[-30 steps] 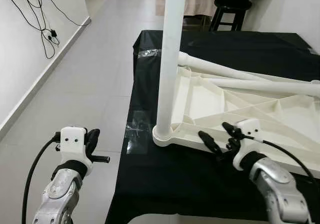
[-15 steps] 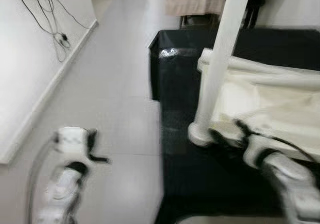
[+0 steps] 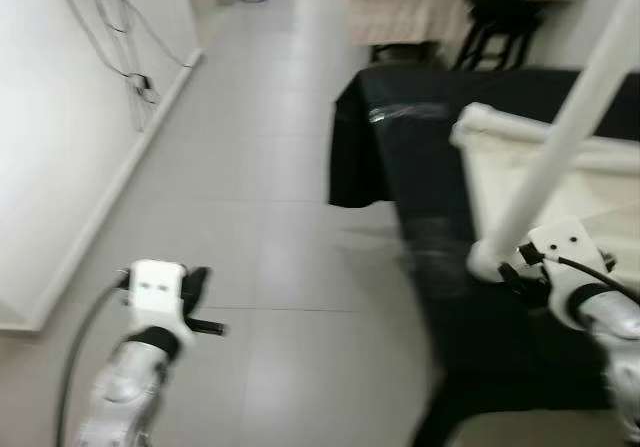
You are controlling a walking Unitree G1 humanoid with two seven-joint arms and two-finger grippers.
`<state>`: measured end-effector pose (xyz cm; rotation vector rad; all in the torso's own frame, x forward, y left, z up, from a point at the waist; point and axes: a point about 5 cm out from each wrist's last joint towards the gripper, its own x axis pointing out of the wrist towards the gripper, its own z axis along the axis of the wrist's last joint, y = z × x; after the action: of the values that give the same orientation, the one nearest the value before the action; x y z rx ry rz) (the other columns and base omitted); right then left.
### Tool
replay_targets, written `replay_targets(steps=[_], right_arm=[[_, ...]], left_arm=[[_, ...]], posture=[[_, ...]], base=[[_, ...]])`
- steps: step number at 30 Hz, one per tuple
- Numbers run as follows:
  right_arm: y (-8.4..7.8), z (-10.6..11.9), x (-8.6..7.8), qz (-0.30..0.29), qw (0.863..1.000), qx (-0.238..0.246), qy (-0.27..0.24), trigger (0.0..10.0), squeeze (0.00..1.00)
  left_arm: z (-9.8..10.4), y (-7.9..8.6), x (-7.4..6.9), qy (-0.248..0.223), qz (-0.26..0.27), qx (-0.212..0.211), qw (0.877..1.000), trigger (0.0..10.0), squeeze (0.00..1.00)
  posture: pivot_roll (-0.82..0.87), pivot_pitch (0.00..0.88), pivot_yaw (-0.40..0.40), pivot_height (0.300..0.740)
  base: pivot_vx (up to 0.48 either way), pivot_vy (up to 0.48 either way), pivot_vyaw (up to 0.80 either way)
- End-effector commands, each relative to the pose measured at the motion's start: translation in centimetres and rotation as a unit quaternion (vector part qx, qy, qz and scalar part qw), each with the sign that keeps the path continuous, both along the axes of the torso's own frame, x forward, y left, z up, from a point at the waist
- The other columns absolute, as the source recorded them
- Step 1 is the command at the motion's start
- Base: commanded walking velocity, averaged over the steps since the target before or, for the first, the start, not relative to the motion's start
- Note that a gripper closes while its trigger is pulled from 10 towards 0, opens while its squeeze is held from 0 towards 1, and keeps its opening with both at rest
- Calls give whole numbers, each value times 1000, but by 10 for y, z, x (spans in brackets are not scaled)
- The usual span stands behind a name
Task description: Building children table
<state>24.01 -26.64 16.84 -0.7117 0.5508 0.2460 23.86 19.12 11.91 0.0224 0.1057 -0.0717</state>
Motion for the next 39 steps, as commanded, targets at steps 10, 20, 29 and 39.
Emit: replay_targets(steps=[10, 20, 29, 39], right_arm=[[55, -4, -17, 190, 971, 109, 91, 10000, 0], [127, -1, 37, 124, 912, 376, -110, 10000, 0], [152, -27, 46, 118, 898, 417, -80, 10000, 0], [158, -29, 54, 115, 882, 448, -91, 10000, 0]], left_arm=[[-3, -2, -1, 5, -14, 3, 1000, 10000, 0], [3, -7, 2, -12, -30, -1, 999, 10000, 0], [5, -6, 5, -22, -27, -6, 999, 10000, 0], [4, -6, 9, -24, -36, -10, 999, 10000, 0]], posture=[[-47, 70, -33, 740], [-18, 68, -32, 740], [6, 66, -41, 740], [4, 66, -29, 740]], base=[[0, 0, 0], [0, 0, 0], [28, 0, 0], [322, 0, 0]])
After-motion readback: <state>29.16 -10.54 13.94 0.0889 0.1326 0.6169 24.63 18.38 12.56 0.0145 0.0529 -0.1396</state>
